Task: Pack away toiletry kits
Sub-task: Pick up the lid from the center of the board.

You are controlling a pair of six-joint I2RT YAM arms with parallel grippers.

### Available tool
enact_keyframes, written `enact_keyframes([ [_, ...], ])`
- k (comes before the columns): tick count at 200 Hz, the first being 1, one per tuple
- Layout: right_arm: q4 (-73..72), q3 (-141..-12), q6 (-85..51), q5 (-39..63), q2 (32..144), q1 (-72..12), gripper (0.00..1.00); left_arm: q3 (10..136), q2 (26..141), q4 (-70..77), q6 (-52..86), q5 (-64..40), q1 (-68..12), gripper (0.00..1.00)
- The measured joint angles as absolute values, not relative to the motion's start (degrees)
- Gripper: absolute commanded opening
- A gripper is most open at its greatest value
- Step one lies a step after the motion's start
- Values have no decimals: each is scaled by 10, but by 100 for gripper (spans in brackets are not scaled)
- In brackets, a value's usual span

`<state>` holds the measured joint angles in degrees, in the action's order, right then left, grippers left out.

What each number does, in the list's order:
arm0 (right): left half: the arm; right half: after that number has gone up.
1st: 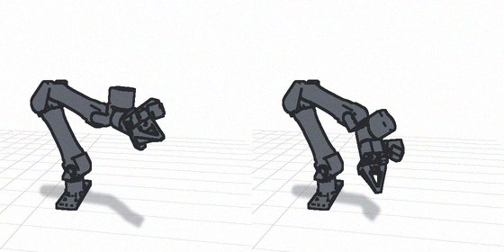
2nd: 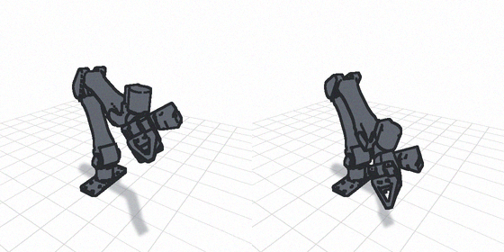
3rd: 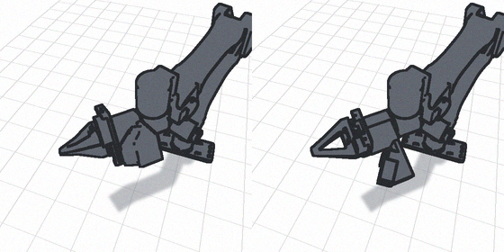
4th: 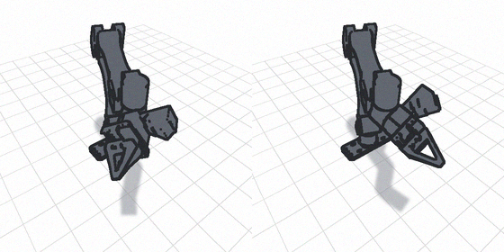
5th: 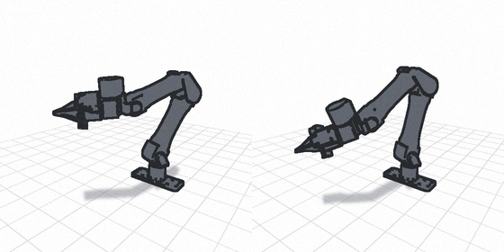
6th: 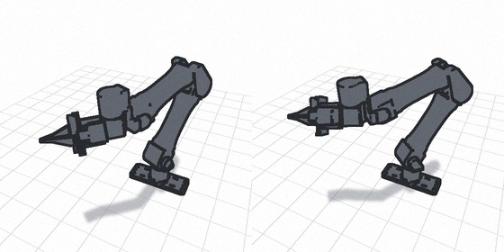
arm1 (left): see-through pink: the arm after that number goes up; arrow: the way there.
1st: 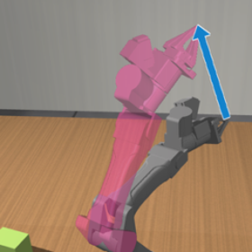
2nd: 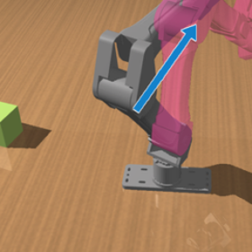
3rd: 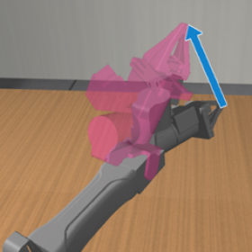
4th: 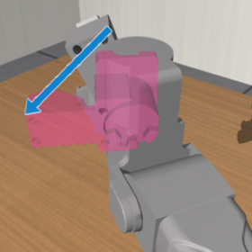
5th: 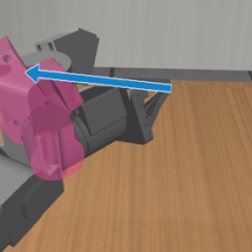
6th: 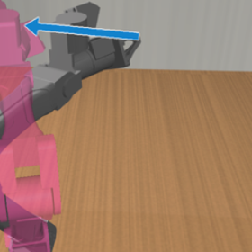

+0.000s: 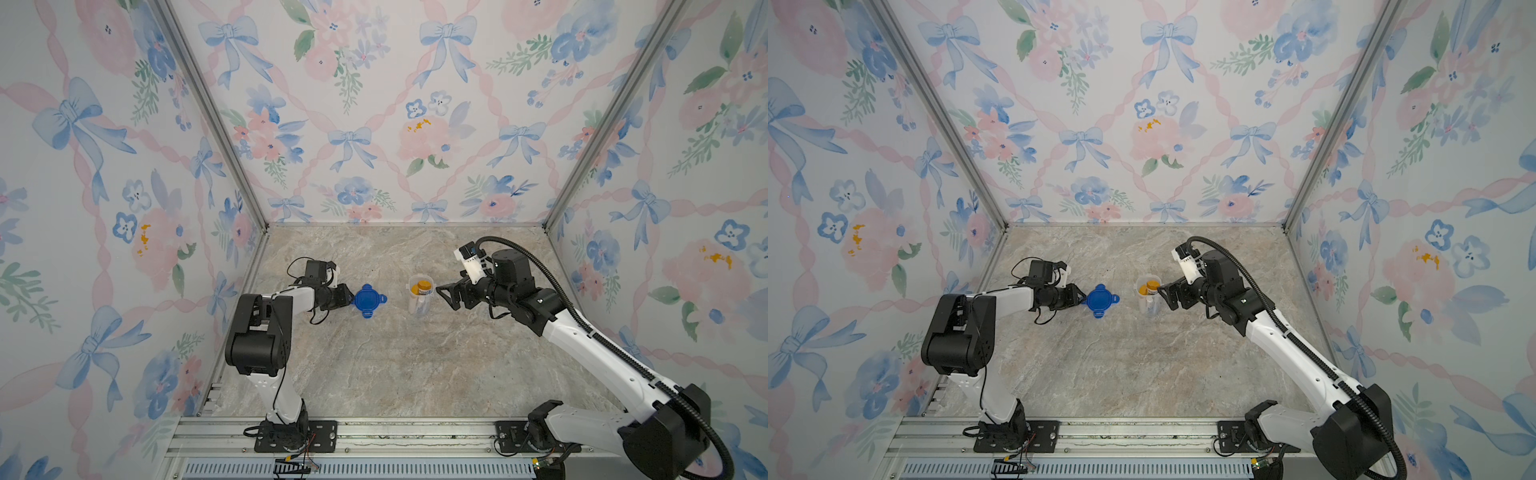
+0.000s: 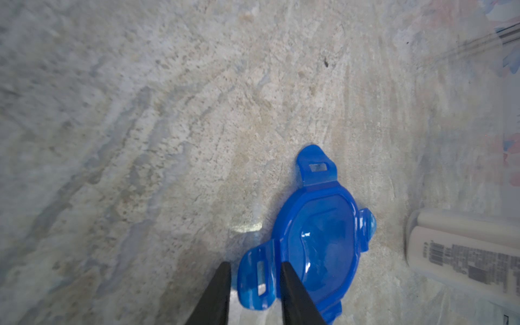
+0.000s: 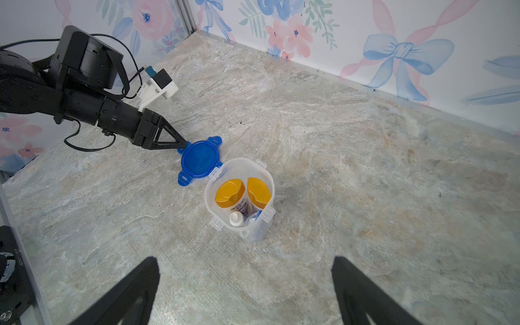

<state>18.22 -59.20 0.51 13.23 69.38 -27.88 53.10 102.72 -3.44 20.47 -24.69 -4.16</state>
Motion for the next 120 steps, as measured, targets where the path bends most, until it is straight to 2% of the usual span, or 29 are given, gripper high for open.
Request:
enact_keyframes([
  [39,177,-587,5,130,682,-269,97,516,1027,-15,215,-267,-41,23],
  [62,177,-587,5,130,682,-266,97,510,1027,-11,223,-275,-41,13],
  [93,177,-583,5,128,675,-263,97,503,1027,-3,228,-287,-41,10],
  [120,174,-580,5,124,672,-259,97,501,1024,10,232,-301,-41,1],
])
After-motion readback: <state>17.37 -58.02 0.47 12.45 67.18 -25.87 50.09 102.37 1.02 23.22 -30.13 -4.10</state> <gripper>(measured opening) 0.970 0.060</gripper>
